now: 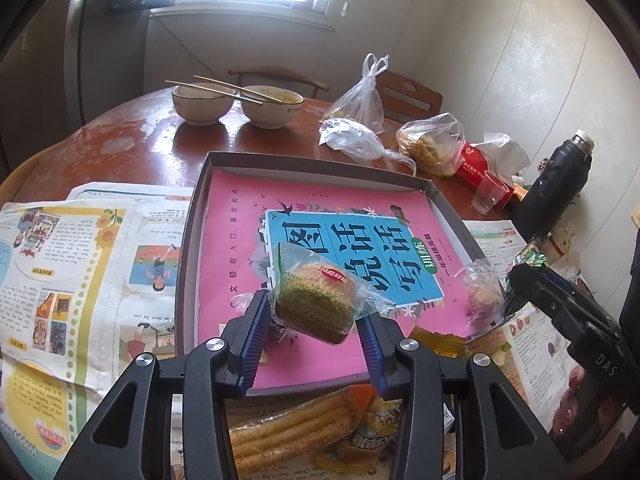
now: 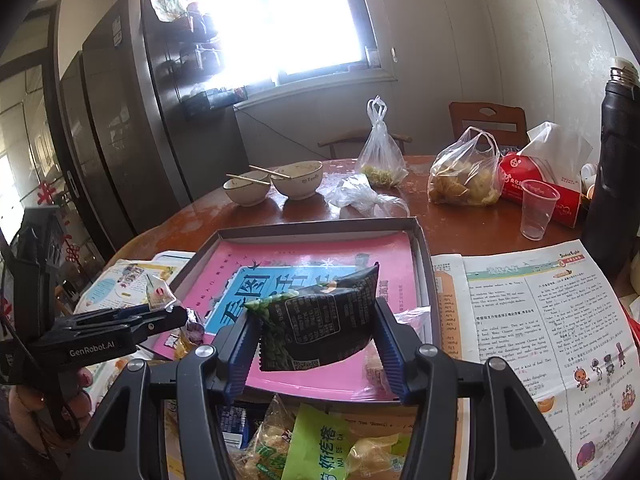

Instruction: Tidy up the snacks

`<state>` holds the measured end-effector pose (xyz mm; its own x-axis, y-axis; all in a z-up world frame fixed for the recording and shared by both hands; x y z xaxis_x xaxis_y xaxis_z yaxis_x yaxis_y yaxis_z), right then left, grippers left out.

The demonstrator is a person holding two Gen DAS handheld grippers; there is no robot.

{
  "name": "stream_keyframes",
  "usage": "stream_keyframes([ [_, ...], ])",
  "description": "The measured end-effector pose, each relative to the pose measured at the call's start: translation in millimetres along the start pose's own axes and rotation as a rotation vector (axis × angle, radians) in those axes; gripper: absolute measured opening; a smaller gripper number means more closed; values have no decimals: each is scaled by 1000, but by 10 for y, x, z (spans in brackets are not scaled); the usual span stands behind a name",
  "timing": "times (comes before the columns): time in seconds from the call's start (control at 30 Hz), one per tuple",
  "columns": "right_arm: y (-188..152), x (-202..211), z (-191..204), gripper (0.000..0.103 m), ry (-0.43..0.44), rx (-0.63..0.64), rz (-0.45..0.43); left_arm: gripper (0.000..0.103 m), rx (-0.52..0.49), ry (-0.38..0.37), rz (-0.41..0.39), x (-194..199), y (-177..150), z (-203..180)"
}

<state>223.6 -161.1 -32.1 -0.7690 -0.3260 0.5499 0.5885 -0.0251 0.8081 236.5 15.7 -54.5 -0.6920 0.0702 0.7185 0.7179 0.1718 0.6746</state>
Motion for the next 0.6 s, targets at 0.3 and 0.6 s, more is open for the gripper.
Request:
stream_keyframes([
  [0.3, -100, -164, -76, 55, -4, -7, 39, 45, -18, -6, 18, -110, -10, -59],
  [0.6, -181, -276, -71, 55, -4, 6, 67, 45, -27, -9, 28, -172, -14, -72],
])
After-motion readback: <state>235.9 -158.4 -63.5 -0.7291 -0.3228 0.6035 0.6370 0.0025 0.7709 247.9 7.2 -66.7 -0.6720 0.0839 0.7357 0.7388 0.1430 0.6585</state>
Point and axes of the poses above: each gripper's, at about its wrist camera, not at the fingertips, and x roughly against the way its jaws point, z to its left, y to its top, the point moved 9 cm from there along -x, roughly the way its jaws point, and after that the axes turned 8 degrees about y, right-handed, at the moved point
